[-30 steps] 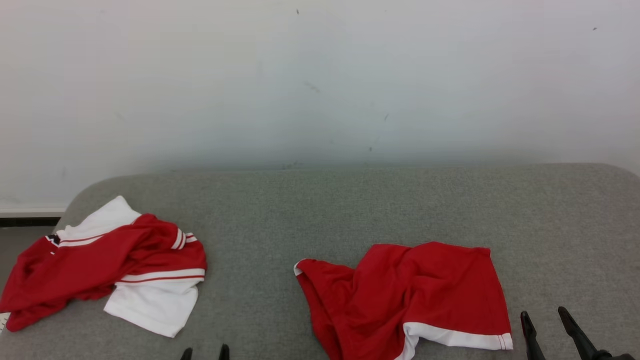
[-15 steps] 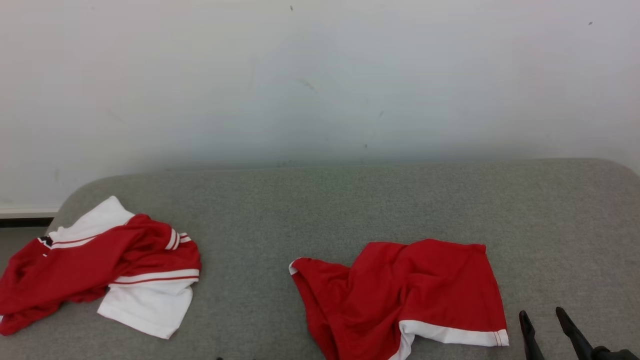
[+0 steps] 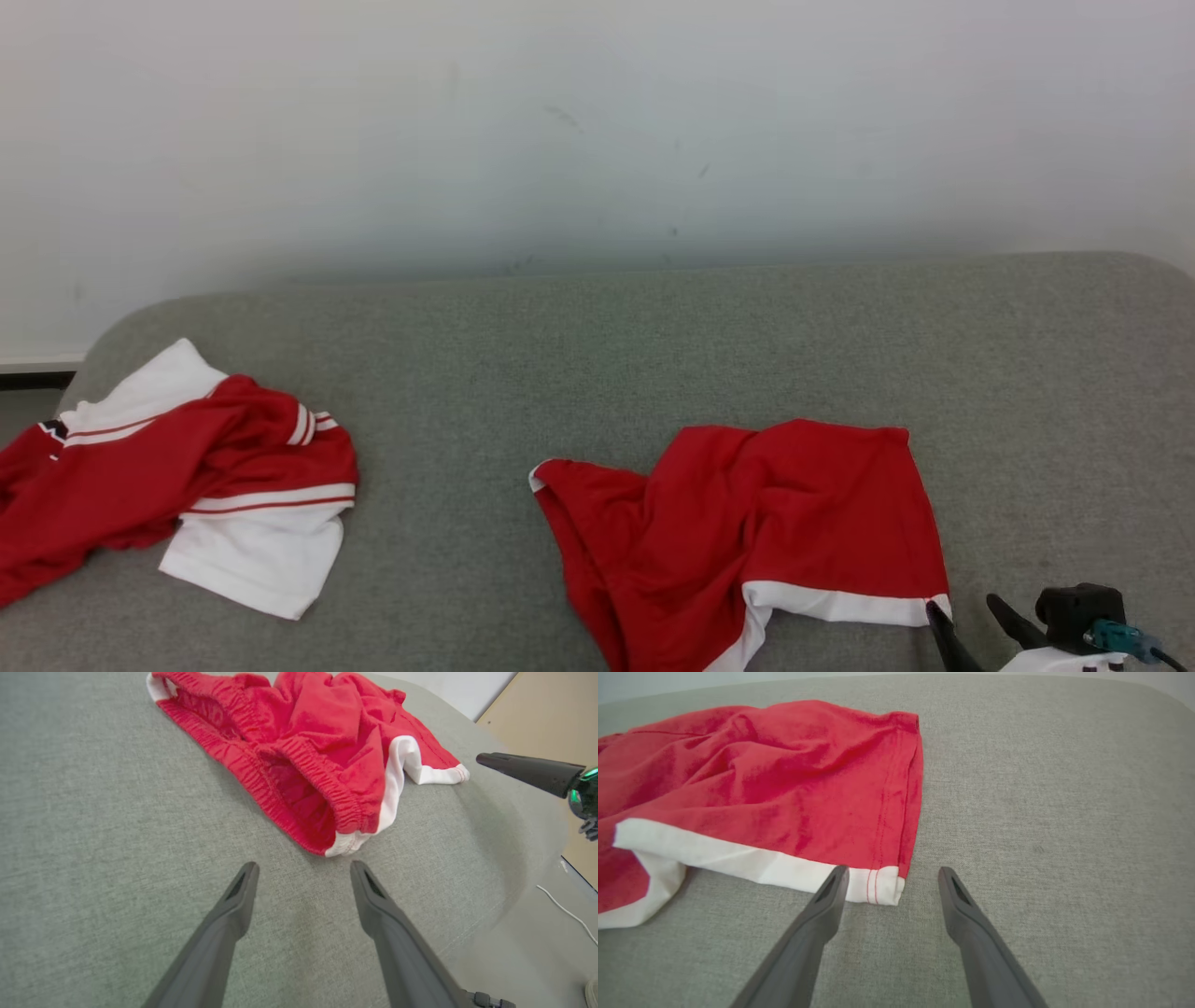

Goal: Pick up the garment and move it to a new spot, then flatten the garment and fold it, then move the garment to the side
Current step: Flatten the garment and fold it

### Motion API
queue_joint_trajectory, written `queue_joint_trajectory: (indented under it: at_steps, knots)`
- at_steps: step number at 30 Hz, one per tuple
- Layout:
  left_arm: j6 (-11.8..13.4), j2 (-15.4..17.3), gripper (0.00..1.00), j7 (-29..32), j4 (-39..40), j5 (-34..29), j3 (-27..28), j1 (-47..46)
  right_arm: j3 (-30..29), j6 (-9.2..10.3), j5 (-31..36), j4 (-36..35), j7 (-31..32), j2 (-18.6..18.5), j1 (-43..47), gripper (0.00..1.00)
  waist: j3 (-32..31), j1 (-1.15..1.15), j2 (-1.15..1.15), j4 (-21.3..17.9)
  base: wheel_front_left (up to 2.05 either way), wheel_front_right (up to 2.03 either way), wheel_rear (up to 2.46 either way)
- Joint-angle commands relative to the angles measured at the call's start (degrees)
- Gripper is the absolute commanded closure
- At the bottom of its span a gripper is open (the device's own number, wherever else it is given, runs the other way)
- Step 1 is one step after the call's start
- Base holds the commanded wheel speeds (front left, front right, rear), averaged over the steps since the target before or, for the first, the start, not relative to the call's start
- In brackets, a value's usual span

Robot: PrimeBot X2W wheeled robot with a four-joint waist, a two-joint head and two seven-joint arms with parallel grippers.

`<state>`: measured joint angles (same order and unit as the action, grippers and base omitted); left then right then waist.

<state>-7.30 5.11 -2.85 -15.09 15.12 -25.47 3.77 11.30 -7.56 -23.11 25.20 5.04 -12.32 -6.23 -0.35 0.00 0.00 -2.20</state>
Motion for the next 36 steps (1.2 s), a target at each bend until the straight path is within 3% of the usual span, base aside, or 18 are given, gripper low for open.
queue_joint_trajectory:
  at_steps: [1, 7, 17, 30, 31, 33, 35, 36]
  knots:
    - [-0.18, 0.57, 0.00, 0.05, -0.65, 0.60, -1.25, -1.16, 0.22, 0.14, 0.32, 0.95, 0.90, 0.54, -1.12, 0.00, 0.75, 0.00, 0.00, 0.14, 0.00, 0.00, 0.00]
    - [-0.12, 2.18, 0.00, -0.67, -3.10, 3.80, -7.63, -5.36, 0.40, 0.14, 0.61, 3.56, 2.44, 1.87, -3.50, 0.00, 2.97, 0.00, 0.00, 0.30, 0.00, 0.00, 0.00]
    - [-0.13, 3.53, 0.00, -3.78, -6.96, 7.18, -12.89, -10.96, 1.44, 0.14, -0.04, 5.51, 1.44, 2.21, -5.71, 0.00, 4.86, 0.00, 0.00, 0.09, 0.00, 0.00, 0.00]
    - [-0.13, 2.38, 0.00, -7.54, -12.88, 10.65, -20.15, -17.92, 3.48, 0.14, -1.05, 8.38, 3.72, 3.35, -7.76, 0.00, 6.88, 0.00, 0.00, -0.91, 0.00, 0.00, 0.00]
    - [-0.13, 2.28, 0.07, -7.73, -13.43, 11.14, -20.83, -18.25, 3.77, 0.14, -1.14, 8.68, 3.93, 3.54, -8.00, 0.00, 6.94, 0.00, 0.00, -1.02, 0.00, 0.00, 0.00]
    - [-0.13, 2.16, 0.48, -8.18, -14.45, 12.08, -21.89, -19.17, 4.38, 0.14, -1.34, 9.26, 4.53, 3.98, -8.52, 0.00, 7.18, 0.00, 0.00, -1.18, 0.00, 0.00, 0.00]
    - [-0.14, 1.97, 0.63, -8.55, -15.51, 13.12, -23.18, -20.15, 5.36, 0.12, -2.05, 10.13, 5.76, 4.53, -8.90, 0.00, 7.34, 0.00, 0.00, -1.23, 0.00, 0.00, 0.00]
    - [-0.13, 1.86, 0.77, -8.83, -16.00, 13.48, -23.85, -20.61, 5.92, 0.05, -2.48, 10.44, 6.18, 4.72, -9.11, 0.18, 7.33, 0.00, 0.00, -1.22, 0.00, 0.00, 0.00]
